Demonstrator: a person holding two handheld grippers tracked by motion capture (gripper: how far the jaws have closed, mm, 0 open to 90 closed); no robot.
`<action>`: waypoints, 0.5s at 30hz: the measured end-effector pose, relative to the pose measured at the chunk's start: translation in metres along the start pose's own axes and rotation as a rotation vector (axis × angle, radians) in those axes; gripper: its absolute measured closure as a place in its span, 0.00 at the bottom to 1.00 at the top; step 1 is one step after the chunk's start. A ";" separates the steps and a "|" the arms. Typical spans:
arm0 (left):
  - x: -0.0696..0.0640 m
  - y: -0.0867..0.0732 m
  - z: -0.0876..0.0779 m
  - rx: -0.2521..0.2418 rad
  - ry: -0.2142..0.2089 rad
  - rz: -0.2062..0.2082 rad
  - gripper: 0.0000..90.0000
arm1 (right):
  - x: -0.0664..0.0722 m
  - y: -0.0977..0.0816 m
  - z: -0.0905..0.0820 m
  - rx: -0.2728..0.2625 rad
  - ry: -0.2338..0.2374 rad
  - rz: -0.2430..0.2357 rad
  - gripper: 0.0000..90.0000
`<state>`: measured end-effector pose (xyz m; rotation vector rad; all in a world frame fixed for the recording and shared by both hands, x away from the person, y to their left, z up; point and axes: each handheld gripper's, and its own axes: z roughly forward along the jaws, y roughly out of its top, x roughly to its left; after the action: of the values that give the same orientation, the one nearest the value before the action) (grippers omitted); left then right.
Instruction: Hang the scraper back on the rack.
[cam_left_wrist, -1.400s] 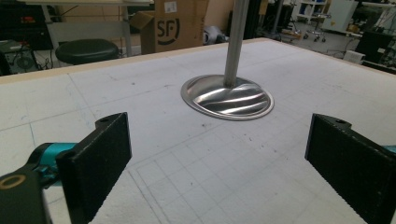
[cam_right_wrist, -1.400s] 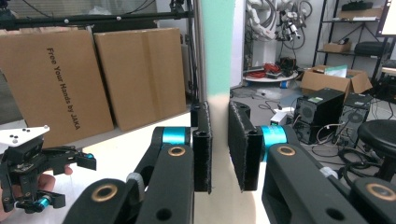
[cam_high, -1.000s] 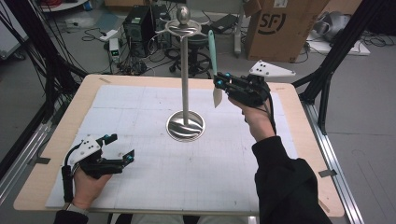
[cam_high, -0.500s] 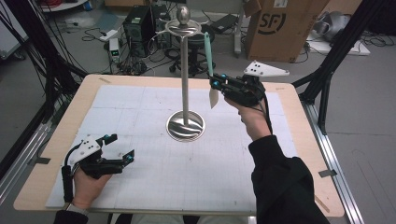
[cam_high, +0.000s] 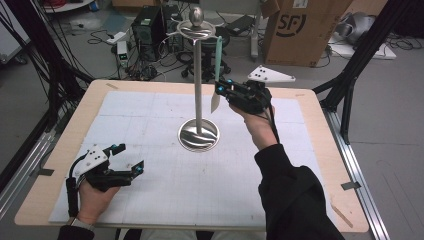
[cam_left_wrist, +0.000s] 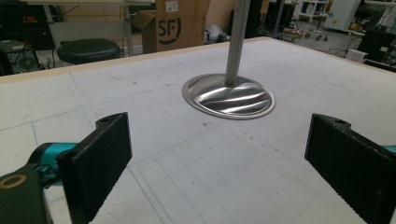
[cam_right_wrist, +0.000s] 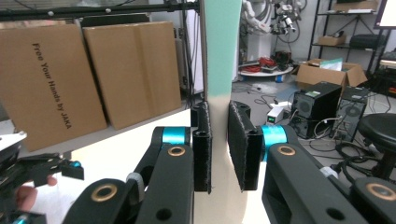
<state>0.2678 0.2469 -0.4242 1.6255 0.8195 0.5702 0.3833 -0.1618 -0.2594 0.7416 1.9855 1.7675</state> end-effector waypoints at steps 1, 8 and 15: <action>0.000 0.000 0.000 -0.001 0.000 0.001 0.09 | 0.001 0.000 0.001 0.000 -0.005 -0.001 0.89; 0.001 0.000 0.000 0.000 -0.001 0.002 0.09 | 0.004 -0.001 0.001 0.000 -0.043 -0.037 0.81; 0.000 0.000 0.000 -0.001 -0.001 0.000 0.09 | 0.003 -0.012 -0.012 -0.002 -0.043 -0.014 0.65</action>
<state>0.2678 0.2466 -0.4246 1.6248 0.8190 0.5697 0.3722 -0.1707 -0.2691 0.7575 1.9553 1.7313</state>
